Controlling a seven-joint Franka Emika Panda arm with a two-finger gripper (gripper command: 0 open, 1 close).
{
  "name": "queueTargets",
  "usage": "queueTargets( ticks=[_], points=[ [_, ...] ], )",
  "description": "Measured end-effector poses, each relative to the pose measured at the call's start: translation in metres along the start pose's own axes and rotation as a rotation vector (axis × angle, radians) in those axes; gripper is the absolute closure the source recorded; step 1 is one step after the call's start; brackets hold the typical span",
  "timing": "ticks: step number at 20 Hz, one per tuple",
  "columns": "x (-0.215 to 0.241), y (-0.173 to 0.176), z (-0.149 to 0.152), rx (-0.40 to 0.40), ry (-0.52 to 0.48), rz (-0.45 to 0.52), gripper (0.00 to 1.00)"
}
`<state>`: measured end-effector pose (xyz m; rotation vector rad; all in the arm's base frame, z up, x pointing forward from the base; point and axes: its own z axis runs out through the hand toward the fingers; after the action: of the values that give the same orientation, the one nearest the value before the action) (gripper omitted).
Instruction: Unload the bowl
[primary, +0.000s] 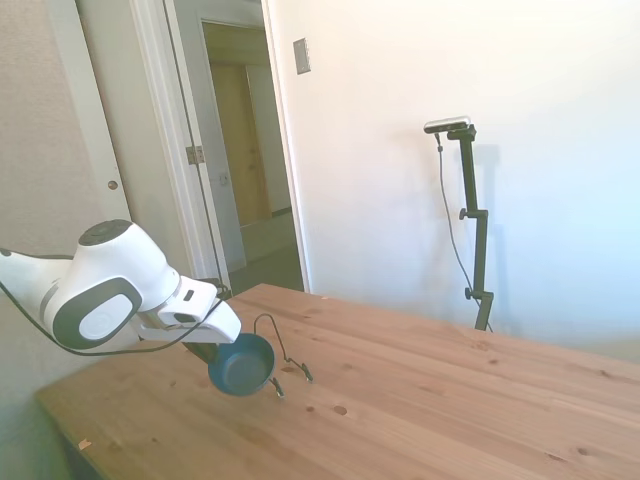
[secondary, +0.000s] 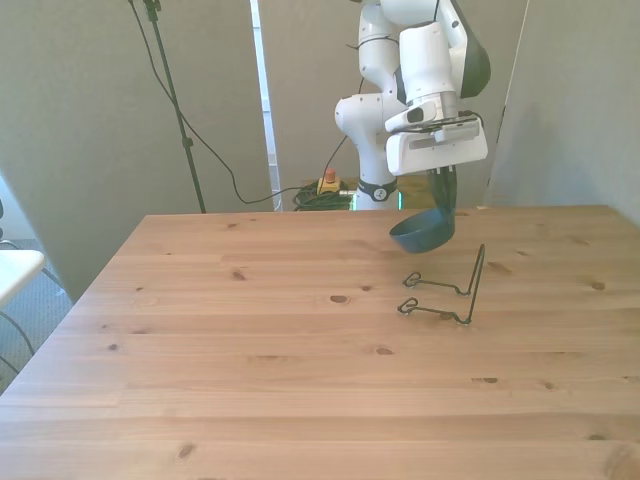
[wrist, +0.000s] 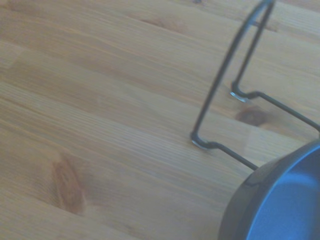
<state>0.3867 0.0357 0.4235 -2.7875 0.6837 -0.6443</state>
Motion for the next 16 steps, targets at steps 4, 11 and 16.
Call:
queueTargets(
  ticks=[4,11,16],
  points=[
    [0.003,0.021,0.005,-0.106,-0.045,0.112,1.0],
    [0.018,0.044,0.038,-0.223,-0.147,0.244,1.0],
    [0.028,0.042,0.047,-0.259,-0.183,0.264,0.0]
  ],
)
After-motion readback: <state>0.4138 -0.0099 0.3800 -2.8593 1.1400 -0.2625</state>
